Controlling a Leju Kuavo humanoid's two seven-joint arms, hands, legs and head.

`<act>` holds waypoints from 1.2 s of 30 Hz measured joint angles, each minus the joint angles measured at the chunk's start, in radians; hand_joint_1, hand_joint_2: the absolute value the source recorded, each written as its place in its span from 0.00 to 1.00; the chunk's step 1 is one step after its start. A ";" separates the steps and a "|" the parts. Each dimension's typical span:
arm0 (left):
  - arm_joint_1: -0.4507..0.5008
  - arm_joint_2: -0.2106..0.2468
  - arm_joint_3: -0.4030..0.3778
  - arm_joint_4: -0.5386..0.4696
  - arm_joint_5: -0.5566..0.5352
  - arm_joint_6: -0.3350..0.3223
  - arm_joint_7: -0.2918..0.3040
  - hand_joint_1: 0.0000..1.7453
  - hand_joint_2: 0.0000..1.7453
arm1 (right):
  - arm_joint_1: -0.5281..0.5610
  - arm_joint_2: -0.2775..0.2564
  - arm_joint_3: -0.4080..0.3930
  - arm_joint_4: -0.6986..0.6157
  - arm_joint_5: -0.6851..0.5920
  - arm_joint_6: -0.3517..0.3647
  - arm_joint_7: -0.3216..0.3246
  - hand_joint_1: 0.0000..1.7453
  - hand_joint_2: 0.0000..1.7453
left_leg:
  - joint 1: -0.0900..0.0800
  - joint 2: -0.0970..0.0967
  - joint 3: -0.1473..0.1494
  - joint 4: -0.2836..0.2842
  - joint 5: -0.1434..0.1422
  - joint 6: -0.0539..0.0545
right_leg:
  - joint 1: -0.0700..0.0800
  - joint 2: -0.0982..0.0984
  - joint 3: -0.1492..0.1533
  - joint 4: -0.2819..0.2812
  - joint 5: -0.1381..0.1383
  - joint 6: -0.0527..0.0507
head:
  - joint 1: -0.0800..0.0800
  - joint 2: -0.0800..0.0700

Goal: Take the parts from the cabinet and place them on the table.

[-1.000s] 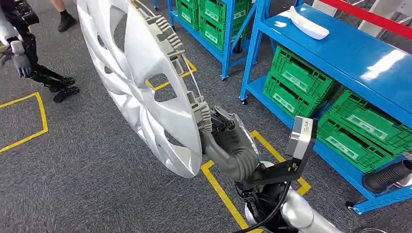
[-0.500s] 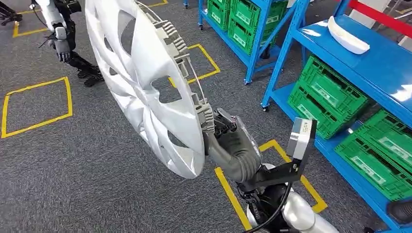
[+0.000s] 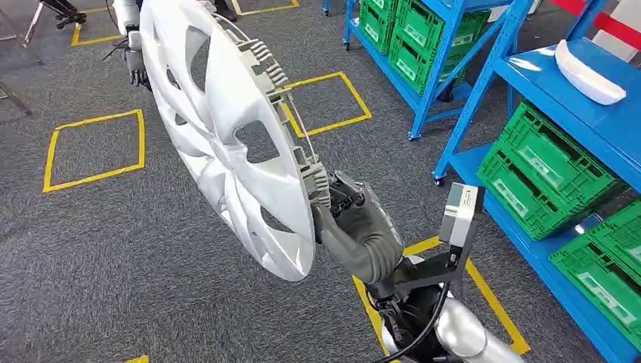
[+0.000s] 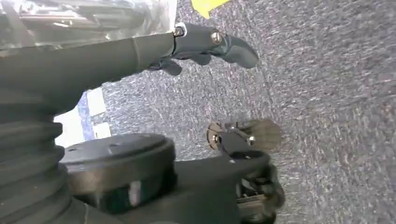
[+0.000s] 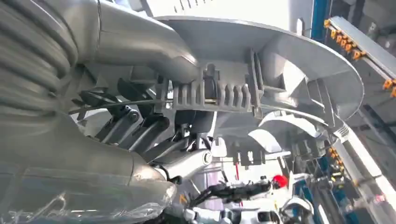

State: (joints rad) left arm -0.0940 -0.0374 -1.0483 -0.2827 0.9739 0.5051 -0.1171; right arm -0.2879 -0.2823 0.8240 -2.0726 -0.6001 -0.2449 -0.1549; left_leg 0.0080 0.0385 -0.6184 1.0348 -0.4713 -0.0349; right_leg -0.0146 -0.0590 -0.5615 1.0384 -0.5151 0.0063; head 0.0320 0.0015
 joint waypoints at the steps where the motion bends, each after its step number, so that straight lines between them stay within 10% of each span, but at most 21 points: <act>1: 0.002 0.001 0.000 0.000 0.000 0.000 0.000 0.00 1.00 | 0.001 0.000 0.000 0.000 0.000 0.000 0.000 1.00 1.00 | -0.002 -0.005 -0.003 0.001 -0.001 0.007 | 0.000 -0.007 0.002 -0.003 -0.001 0.004 | 0.005 0.000; 3: 0.007 0.003 0.000 0.000 0.004 0.000 0.002 0.00 1.00 | 0.001 0.000 0.000 0.000 0.000 -0.002 0.000 1.00 1.00 | -0.005 -0.019 -0.002 -0.006 0.001 0.021 | -0.003 -0.021 0.012 -0.011 -0.003 0.018 | 0.005 0.000; 5: 0.006 0.003 0.000 0.000 0.006 0.000 0.003 0.00 1.00 | 0.002 0.000 -0.001 0.000 0.000 -0.004 0.000 1.00 1.00 | 0.001 -0.028 0.003 -0.012 0.004 0.037 | -0.006 0.028 -0.008 0.035 -0.043 0.020 | 0.011 0.000; 9: 0.004 0.003 0.000 0.000 0.009 0.000 0.003 0.00 1.00 | 0.011 -0.001 -0.001 0.000 0.000 -0.005 0.000 1.00 1.00 | -0.009 -0.058 0.003 -0.009 -0.001 0.049 | -0.001 0.055 -0.159 0.311 -0.137 0.012 | 0.023 0.000; 13: 0.003 0.003 0.000 0.000 0.010 0.000 0.003 0.00 1.00 | 0.016 -0.003 -0.001 0.000 0.000 -0.007 0.001 1.00 1.00 | -0.013 -0.099 0.011 0.002 -0.012 0.045 | 0.002 0.085 -0.073 0.073 0.038 -0.006 | 0.025 0.000; 14: 0.002 0.003 0.000 0.000 0.011 0.000 0.002 0.00 1.00 | 0.016 -0.003 -0.001 0.000 0.000 -0.007 0.000 1.00 1.00 | -0.016 -0.107 0.008 0.006 -0.015 0.039 | 0.002 0.120 -0.057 0.045 0.029 -0.008 | 0.022 0.000; 18: 0.005 0.003 -0.005 0.000 0.013 0.000 0.003 0.00 1.00 | 0.016 -0.004 -0.001 0.000 0.000 -0.006 0.000 1.00 1.00 | -0.006 -0.134 -0.001 0.005 -0.011 0.019 | 0.007 0.101 -0.047 0.017 0.026 -0.013 | 0.021 0.000; 20: 0.005 0.004 -0.008 0.000 0.014 0.000 0.003 0.00 1.00 | 0.017 -0.003 -0.001 0.000 0.000 -0.007 0.001 1.00 1.00 | -0.011 -0.097 -0.012 0.034 -0.037 0.006 | -0.003 0.079 -0.031 0.001 0.029 -0.023 | 0.013 0.000; 24: 0.003 0.004 -0.008 0.000 0.018 0.000 0.003 0.00 1.00 | 0.016 -0.003 -0.001 0.000 0.000 -0.007 0.000 1.00 1.00 | 0.004 -0.055 -0.138 0.290 -0.137 -0.015 | -0.002 0.040 -0.020 0.000 0.021 -0.028 | 0.005 0.000; 26: 0.005 0.004 -0.008 0.000 0.018 0.000 0.003 0.00 1.00 | 0.017 -0.003 -0.001 0.000 0.000 -0.007 0.001 1.00 1.00 | 0.010 -0.052 -0.119 0.242 -0.084 -0.019 | -0.003 0.024 -0.014 0.000 0.016 -0.024 | 0.005 0.000; 28: 0.004 0.004 -0.008 0.000 0.018 0.000 0.003 0.00 1.00 | 0.017 -0.003 -0.001 0.000 0.000 -0.007 0.001 1.00 1.00 | 0.012 -0.034 -0.031 0.066 0.008 -0.016 | -0.004 0.009 -0.002 0.000 0.008 -0.017 | 0.005 0.000; 30: 0.000 0.003 -0.009 0.000 0.018 0.000 0.003 0.00 1.00 | 0.016 -0.004 -0.001 0.000 0.000 -0.007 0.001 1.00 1.00 | -0.002 0.004 0.002 -0.003 0.000 -0.001 | 0.004 -0.001 0.000 0.001 0.001 -0.004 | 0.003 0.000; 34: 0.006 0.005 -0.009 0.000 0.021 -0.001 0.003 0.00 1.00 | 0.014 -0.004 -0.002 0.000 0.000 -0.008 0.002 1.00 1.00 | -0.006 -0.022 0.001 -0.008 0.002 0.029 | -0.001 -0.025 0.013 -0.013 -0.001 0.021 | 0.008 0.000; 36: 0.004 0.003 -0.009 0.000 0.021 -0.001 0.003 0.00 1.00 | 0.013 -0.005 -0.002 0.000 0.000 -0.008 0.004 1.00 1.00 | -0.001 -0.032 0.008 -0.014 0.004 0.042 | -0.004 0.022 -0.013 0.050 -0.050 0.021 | 0.014 0.000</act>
State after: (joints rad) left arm -0.0902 -0.0340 -1.0574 -0.2823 0.9949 0.5043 -0.1144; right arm -0.2747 -0.2869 0.8221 -2.0726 -0.6001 -0.2525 -0.1511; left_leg 0.0066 0.0062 -0.6108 1.0205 -0.4677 0.0073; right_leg -0.0185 -0.0370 -0.5743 1.0886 -0.5655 0.0271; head 0.0462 0.0015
